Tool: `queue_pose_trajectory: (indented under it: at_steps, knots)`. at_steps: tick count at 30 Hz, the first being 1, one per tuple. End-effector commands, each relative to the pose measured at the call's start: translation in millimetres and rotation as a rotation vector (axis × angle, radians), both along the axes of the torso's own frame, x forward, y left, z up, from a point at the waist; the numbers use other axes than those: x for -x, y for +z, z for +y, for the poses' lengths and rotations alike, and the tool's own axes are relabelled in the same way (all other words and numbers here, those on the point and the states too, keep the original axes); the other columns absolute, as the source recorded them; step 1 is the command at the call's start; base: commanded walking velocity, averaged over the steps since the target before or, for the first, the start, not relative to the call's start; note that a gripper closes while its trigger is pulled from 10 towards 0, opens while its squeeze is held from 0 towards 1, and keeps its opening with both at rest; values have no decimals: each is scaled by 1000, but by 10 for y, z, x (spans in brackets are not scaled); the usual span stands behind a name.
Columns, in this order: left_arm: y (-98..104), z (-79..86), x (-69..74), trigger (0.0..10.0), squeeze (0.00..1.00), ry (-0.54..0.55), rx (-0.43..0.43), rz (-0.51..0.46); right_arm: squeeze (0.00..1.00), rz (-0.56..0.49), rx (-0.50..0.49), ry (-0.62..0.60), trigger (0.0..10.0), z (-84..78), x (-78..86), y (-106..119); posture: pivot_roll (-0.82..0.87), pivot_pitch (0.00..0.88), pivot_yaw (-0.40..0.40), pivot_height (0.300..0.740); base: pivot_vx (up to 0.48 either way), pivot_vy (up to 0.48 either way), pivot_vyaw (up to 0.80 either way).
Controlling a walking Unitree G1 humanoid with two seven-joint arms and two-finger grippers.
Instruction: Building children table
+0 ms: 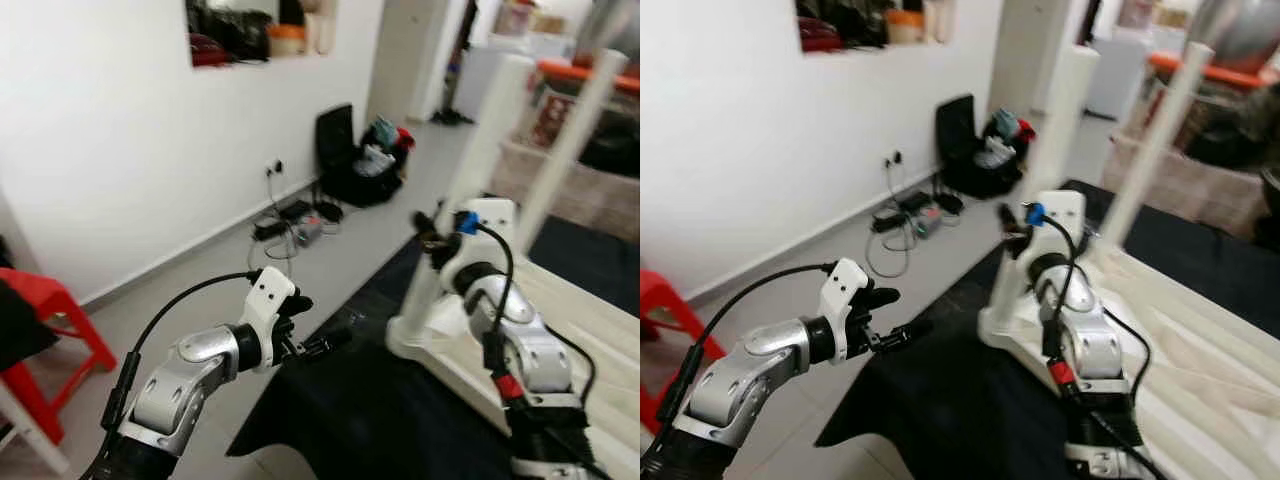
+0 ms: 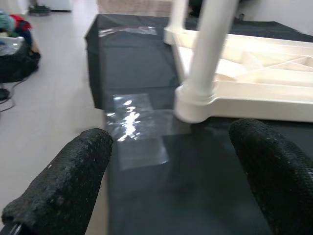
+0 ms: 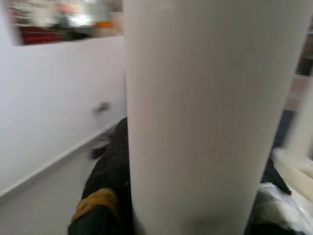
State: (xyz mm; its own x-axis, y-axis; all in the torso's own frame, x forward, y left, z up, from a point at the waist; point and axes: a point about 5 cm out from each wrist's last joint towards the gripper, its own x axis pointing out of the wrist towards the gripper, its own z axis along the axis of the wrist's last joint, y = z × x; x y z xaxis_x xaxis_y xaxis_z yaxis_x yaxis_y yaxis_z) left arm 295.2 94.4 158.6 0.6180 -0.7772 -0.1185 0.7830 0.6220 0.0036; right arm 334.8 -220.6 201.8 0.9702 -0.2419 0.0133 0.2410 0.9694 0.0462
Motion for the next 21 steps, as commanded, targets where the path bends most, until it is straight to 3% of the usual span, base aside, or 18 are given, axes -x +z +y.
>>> queue_pose_trajectory:
  at_steps: [1, 3, 5, 6, 7, 8, 11, 12, 15, 16, 18, 19, 20, 21]
  knots:
    - [13, -26, 9, 10000, 0, -9, -3, 0, 0, 299, -60, -307, 0, -397, 267, -658, 82, 0, -81, 740, 0, 0, 0]
    - [13, -31, 8, 10000, 0, -13, -3, 0, 0, 314, -76, -353, 0, -378, 336, -718, 77, 0, -78, 740, 0, 0, 0]
    - [15, -34, 7, 10000, 0, -16, -4, 0, 0, 304, -86, -323, 0, -294, 333, -723, 73, 0, -73, 740, 0, 0, 0]
    - [17, -36, 1, 10000, 0, -17, -5, 0, 0, 296, -74, -274, 7294, -206, 304, -699, 74, 0, -74, 740, 0, 0, 0]
    - [17, -36, 1, 10000, 0, -17, -5, 0, 0, 296, -74, -274, 7294, -206, 304, -699, 74, 0, -74, 740, 0, 0, 0]
    - [23, -38, -3, 10000, 0, -17, -4, -2, 0, 266, -90, -201, 10000, -101, 236, -648, 73, 0, -73, 740, 0, 0, 0]
    - [21, -34, -1, 10000, 0, -17, -3, -2, 0, 141, -153, 7, 10000, 159, 98, -461, 75, 0, -75, 740, 0, 0, 0]
    - [13, -26, 0, 10000, 0, -17, -4, 0, 698, 67, -173, 81, 10000, 235, 84, -353, 76, 0, -74, 740, 0, 0, 0]
    - [4, -19, 1, 10000, 0, -17, -5, 2, 698, -5, -190, 135, 10000, 298, 86, -240, 76, 0, -74, 740, 0, 0, 0]
    - [5, -14, -2, 10000, 0, -18, -4, 3, 1000, -53, -208, 260, 10000, 382, 88, -113, 78, 0, -79, 740, 0, 0, 0]
    - [5, -14, -2, 10000, 0, -18, -4, 3, 1000, -53, -208, 260, 10000, 382, 88, -113, 78, 0, -79, 740, 0, 0, 0]
    - [8, -12, -4, 10000, 0, -19, -3, 3, 718, -69, -186, 342, 10000, 430, 90, -44, 81, 0, -79, 740, 0, 0, 0]
    - [11, -11, -6, 10000, 0, -20, -1, 2, 0, -104, -158, 442, 10000, 474, 99, 47, 80, 0, -80, 740, 0, 0, 0]
    - [13, -11, -7, 10000, 0, -21, 1, 2, 0, -125, -136, 501, 10000, 499, 107, 100, 80, 0, -80, 740, 0, 0, 0]
